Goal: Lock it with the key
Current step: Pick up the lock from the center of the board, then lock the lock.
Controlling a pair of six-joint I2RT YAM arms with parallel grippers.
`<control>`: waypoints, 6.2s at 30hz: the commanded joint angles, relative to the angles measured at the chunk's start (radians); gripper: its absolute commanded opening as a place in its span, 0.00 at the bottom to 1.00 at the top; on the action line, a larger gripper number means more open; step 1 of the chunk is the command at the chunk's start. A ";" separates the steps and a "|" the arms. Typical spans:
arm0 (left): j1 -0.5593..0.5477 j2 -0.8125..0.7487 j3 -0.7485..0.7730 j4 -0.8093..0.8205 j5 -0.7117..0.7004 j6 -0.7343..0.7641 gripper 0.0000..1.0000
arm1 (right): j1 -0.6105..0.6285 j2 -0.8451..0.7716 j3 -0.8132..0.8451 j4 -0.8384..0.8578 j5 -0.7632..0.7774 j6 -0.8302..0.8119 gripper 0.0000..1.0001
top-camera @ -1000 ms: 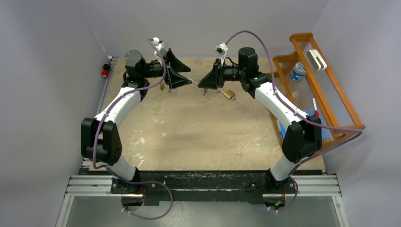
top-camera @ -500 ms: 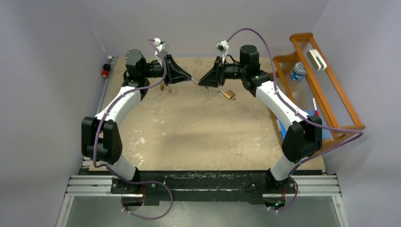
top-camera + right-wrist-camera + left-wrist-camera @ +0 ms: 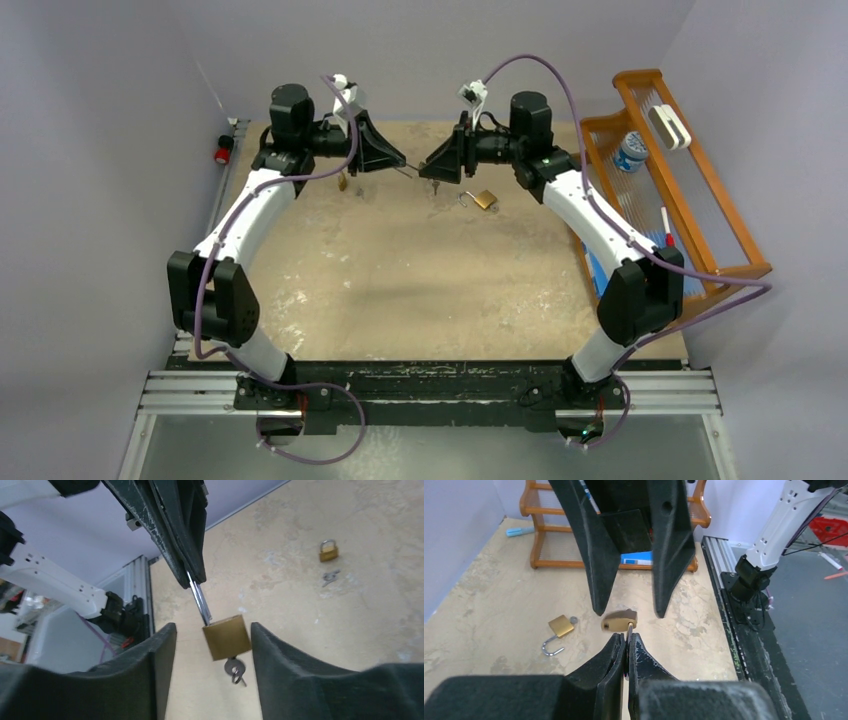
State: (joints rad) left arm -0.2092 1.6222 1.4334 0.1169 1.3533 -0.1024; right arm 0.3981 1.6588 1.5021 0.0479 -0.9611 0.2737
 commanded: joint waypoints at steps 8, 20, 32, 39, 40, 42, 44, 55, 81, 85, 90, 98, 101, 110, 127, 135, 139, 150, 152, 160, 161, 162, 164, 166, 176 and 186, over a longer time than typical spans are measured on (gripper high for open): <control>0.001 -0.023 0.075 -0.180 -0.082 0.173 0.00 | -0.037 -0.299 -0.241 0.330 0.191 0.024 0.99; 0.000 0.044 -0.017 0.921 -0.172 -0.776 0.00 | -0.100 -0.395 -0.491 0.719 0.135 0.084 0.99; 0.001 0.053 -0.020 1.128 -0.231 -0.946 0.00 | -0.100 -0.296 -0.524 0.977 0.035 0.118 0.99; 0.001 0.007 -0.022 1.012 -0.237 -0.829 0.00 | -0.099 -0.195 -0.553 1.395 0.106 0.224 0.95; 0.001 0.002 -0.022 0.995 -0.240 -0.814 0.00 | -0.100 -0.170 -0.535 1.469 0.105 0.267 0.95; 0.001 -0.002 -0.021 0.978 -0.239 -0.799 0.00 | -0.102 -0.119 -0.475 1.530 0.084 0.335 0.92; 0.001 -0.005 -0.024 0.977 -0.233 -0.796 0.00 | -0.102 -0.064 -0.405 1.556 0.059 0.396 0.88; 0.000 -0.002 -0.006 0.952 -0.233 -0.764 0.00 | -0.099 0.024 -0.257 1.562 0.016 0.521 0.62; -0.029 0.021 -0.002 0.954 -0.257 -0.761 0.00 | -0.059 0.117 -0.178 1.564 -0.004 0.576 0.37; -0.029 0.021 -0.008 0.957 -0.271 -0.754 0.00 | -0.058 0.122 -0.167 1.550 -0.016 0.597 0.11; -0.027 0.013 -0.013 0.947 -0.289 -0.724 0.00 | -0.064 0.112 -0.151 1.465 -0.086 0.606 0.00; 0.000 -0.037 -0.050 0.913 -0.185 -0.674 0.63 | -0.189 0.182 -0.039 1.640 -0.239 0.986 0.00; 0.001 -0.045 -0.052 0.828 -0.172 -0.613 0.62 | -0.200 0.218 0.013 1.754 -0.261 1.121 0.00; -0.037 -0.002 -0.032 0.791 -0.205 -0.607 0.60 | -0.196 0.193 -0.005 1.650 -0.240 1.027 0.00; -0.085 0.109 0.012 0.986 -0.254 -0.811 0.44 | -0.189 0.179 -0.009 1.614 -0.229 0.995 0.00; -0.092 0.120 0.011 1.037 -0.251 -0.851 0.00 | -0.189 0.177 -0.013 1.613 -0.229 0.993 0.00; -0.101 0.125 0.010 1.040 -0.251 -0.851 0.00 | -0.186 0.173 -0.017 1.598 -0.223 0.974 0.00; -0.154 0.169 0.025 1.078 -0.262 -0.882 0.00 | -0.140 0.187 0.015 1.553 -0.205 0.931 0.00; -0.156 0.174 0.021 1.099 -0.270 -0.893 0.00 | -0.129 0.194 0.026 1.554 -0.201 0.935 0.00; -0.159 0.173 -0.025 1.179 -0.303 -0.899 0.00 | -0.095 0.255 0.088 1.701 -0.171 1.104 0.00; -0.159 0.173 -0.026 1.184 -0.306 -0.899 0.00 | -0.095 0.265 0.099 1.728 -0.163 1.136 0.00; -0.160 0.174 -0.029 1.187 -0.307 -0.901 0.00 | -0.093 0.274 0.110 1.753 -0.155 1.163 0.00; -0.163 0.174 -0.035 1.199 -0.308 -0.902 0.00 | -0.091 0.285 0.128 1.770 -0.141 1.192 0.00; -0.165 0.174 -0.044 1.214 -0.315 -0.903 0.00 | -0.085 0.284 0.133 1.770 -0.137 1.192 0.00; -0.184 0.194 -0.070 1.369 -0.323 -0.974 0.00 | -0.062 0.267 0.137 1.759 -0.105 1.175 0.00; -0.189 0.198 -0.074 1.467 -0.328 -1.100 0.00 | -0.072 0.135 -0.041 1.671 -0.029 0.818 0.00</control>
State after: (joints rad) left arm -0.3103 1.8145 1.3758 1.4811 0.9398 -1.1103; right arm 0.2516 1.8977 1.4963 1.6184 -1.0920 1.3376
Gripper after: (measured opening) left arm 0.022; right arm 0.068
